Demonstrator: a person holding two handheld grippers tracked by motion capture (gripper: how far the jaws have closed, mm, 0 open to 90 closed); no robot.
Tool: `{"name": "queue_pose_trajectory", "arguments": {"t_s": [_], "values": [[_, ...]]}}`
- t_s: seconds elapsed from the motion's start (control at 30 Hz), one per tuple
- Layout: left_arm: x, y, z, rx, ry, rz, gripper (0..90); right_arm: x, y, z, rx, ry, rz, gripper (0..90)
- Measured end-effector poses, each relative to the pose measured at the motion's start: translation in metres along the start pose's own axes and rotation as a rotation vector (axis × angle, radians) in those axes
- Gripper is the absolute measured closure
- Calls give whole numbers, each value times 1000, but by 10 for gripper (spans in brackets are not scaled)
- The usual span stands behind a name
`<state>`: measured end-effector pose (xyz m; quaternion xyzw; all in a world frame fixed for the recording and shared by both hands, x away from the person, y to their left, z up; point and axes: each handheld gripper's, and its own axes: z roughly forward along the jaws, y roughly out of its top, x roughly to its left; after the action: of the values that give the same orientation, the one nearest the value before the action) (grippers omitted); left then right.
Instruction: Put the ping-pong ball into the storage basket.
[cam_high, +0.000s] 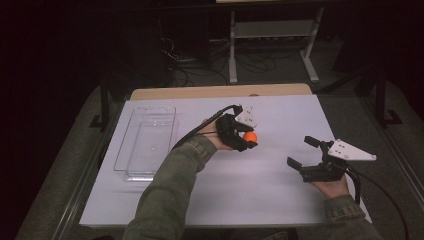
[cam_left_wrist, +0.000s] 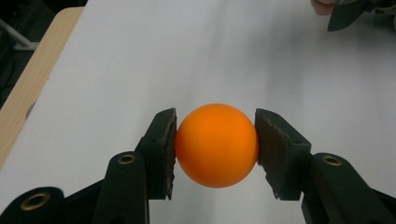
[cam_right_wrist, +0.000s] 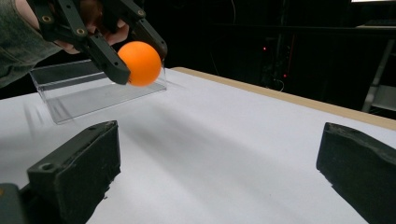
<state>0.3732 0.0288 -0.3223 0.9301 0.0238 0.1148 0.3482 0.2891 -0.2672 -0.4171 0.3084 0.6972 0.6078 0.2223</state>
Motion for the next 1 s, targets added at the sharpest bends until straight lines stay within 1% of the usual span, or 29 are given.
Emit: {"name": "queue_pose_trajectory", "arguments": {"t_s": [0.43,0.6,0.8,0.83,0.87,1.0], "values": [[1,-10,-24,0,30,-20,503,0,0,0,2,-1,0,0],[2,-16,-34,-6,44,-43,504,1,0,1,2,0,1,0],[4,-21,-49,-17,65,-54,504,2,0,2,8,2,-2,0],[4,-22,-51,-18,68,-61,504,2,0,2,8,2,-2,0],[4,-24,-54,-15,74,-60,504,2,0,2,8,1,-2,0],[4,-27,-59,-8,80,-67,505,2,0,1,8,0,-1,0]]}}
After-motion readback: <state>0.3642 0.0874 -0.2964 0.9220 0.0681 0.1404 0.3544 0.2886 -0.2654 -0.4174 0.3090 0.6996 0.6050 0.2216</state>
